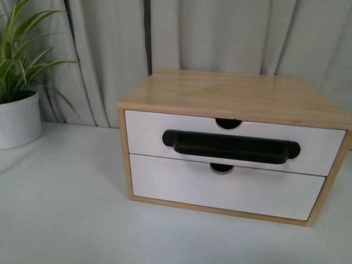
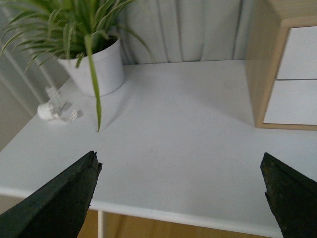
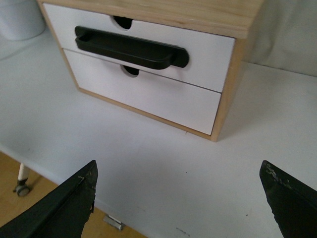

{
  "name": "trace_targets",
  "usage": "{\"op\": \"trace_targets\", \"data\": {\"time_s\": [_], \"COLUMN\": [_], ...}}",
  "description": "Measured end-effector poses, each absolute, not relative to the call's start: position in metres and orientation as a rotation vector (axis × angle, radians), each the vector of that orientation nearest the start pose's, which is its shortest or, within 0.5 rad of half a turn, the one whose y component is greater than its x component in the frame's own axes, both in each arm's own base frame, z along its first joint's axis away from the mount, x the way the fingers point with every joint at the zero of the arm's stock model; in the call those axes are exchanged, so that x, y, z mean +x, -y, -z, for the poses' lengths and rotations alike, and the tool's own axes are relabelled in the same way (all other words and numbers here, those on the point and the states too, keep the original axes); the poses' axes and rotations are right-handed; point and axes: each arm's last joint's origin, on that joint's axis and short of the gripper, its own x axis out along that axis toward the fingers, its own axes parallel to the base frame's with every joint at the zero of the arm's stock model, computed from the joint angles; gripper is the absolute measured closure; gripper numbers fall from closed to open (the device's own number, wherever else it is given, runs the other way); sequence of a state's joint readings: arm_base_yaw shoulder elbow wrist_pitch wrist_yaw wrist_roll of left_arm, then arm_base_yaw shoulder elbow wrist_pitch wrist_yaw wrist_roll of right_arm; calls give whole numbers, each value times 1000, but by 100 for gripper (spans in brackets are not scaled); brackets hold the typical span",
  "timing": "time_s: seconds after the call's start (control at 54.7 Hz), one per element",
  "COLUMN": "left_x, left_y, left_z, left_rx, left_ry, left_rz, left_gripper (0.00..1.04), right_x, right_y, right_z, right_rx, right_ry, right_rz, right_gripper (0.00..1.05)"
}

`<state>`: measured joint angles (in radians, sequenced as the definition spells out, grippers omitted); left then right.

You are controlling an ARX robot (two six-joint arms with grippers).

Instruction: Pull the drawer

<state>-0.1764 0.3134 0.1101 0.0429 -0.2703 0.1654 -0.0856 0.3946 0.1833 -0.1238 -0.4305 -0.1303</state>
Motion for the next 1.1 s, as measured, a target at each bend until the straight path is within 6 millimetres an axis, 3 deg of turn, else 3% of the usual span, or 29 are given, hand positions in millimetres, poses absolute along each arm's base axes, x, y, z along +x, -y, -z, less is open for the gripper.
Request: {"op": "trace_targets", "data": {"time_s": [0.165, 0.494, 0.768, 1.098], "left_x": [140, 200, 245, 290], "left_y": [17, 41, 70, 105], "left_z": [-204, -219, -231, -241], "left_rx": [373, 765, 1005, 1104], "left_ry": [-149, -263, -330, -318], "left_rz": [168, 692, 920, 1022], "left_gripper": [6, 6, 6, 6], "right_x": [138, 176, 205, 231], "right_y": [-7, -17, -21, -31], "right_z": [-199, -242, -253, -242], "right_rx": [-192, -486, -675, -791], "right_ry": [-357, -348, -350, -365], "right_rz": [-498, -728, -840, -935], "right_gripper": [9, 9, 9, 9]}}
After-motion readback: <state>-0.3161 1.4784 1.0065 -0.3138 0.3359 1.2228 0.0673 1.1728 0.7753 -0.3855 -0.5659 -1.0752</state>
